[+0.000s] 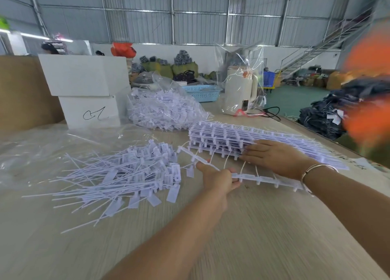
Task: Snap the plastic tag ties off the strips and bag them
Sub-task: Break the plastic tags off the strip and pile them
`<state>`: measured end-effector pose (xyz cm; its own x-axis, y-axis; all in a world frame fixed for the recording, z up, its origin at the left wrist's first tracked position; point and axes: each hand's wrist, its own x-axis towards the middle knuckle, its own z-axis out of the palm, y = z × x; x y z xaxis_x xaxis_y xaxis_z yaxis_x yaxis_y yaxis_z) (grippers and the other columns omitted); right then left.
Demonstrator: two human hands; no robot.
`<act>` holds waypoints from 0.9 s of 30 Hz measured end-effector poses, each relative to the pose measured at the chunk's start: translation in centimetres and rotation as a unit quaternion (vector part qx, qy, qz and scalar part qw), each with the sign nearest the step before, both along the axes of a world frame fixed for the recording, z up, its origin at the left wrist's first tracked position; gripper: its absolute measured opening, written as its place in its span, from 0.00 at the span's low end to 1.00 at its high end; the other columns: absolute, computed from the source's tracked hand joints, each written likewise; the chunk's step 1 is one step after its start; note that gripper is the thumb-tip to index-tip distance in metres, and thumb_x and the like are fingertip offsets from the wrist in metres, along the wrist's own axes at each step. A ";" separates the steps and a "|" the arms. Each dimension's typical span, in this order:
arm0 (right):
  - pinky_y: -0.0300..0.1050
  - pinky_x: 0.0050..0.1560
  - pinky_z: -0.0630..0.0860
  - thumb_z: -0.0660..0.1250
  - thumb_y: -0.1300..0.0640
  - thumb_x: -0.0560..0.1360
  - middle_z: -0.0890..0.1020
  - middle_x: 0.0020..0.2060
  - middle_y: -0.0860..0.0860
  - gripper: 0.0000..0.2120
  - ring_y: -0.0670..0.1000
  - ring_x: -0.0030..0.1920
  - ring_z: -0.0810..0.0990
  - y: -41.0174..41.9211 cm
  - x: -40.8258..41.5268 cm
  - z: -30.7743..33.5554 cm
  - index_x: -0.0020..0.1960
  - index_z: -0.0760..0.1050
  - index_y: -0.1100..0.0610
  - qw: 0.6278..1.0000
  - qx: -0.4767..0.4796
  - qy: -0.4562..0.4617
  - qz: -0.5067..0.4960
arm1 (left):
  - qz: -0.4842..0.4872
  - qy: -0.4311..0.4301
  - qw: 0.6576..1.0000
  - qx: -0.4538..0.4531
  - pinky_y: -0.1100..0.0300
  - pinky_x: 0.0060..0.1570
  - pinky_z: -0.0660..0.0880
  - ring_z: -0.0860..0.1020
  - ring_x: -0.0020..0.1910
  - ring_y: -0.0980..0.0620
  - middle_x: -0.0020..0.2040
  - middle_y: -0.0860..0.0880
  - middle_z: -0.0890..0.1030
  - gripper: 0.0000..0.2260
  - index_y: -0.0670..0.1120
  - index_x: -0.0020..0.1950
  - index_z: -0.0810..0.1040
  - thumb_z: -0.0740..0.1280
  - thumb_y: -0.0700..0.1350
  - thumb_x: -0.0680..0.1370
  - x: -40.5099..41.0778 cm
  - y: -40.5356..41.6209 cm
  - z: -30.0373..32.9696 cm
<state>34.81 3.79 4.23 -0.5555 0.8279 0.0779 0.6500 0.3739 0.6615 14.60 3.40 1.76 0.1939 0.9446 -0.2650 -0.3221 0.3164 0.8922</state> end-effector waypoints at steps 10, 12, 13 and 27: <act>0.39 0.70 0.35 0.54 0.70 0.76 0.55 0.76 0.45 0.34 0.45 0.76 0.51 0.6 0.4 -0.2 0.76 0.50 0.47 0.996 -0.052 0.057 -0.042 | 0.025 -0.066 0.997 -0.018 0.65 0.31 0.78 0.78 0.35 0.52 0.51 0.38 0.80 0.23 0.47 0.65 0.60 0.60 0.29 0.76 -0.4 -1.7 0.0; 0.38 0.70 0.35 0.54 0.69 0.76 0.54 0.76 0.44 0.34 0.45 0.76 0.50 0.7 0.4 -0.2 0.76 0.50 0.48 0.996 -0.048 0.058 -0.046 | 0.019 -0.043 0.999 0.004 0.65 0.31 0.78 0.79 0.36 0.52 0.48 0.41 0.81 0.23 0.46 0.67 0.60 0.59 0.29 0.76 -0.5 -2.2 -0.1; 0.39 0.70 0.34 0.54 0.69 0.77 0.52 0.76 0.43 0.33 0.45 0.76 0.49 0.7 0.3 -0.2 0.77 0.49 0.48 0.996 -0.047 0.051 -0.051 | 0.019 -0.032 0.999 0.011 0.65 0.32 0.78 0.80 0.37 0.52 0.48 0.41 0.81 0.24 0.44 0.69 0.60 0.59 0.29 0.76 -0.8 -2.3 -0.1; 0.54 0.74 0.45 0.56 0.62 0.78 0.48 0.77 0.47 0.27 0.48 0.75 0.56 0.1 -2.2 0.5 0.75 0.56 0.49 0.993 -0.004 0.018 -0.118 | 0.008 0.036 0.999 0.007 0.64 0.28 0.77 0.79 0.32 0.51 0.41 0.40 0.80 0.16 0.35 0.64 0.68 0.59 0.29 0.76 -4.4 -2.5 0.0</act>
<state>32.64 3.84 4.72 -0.3434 0.9351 0.0870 0.7429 0.2138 0.6344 10.17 0.89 1.73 0.1590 0.9509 -0.2654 -0.2614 0.2998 0.9175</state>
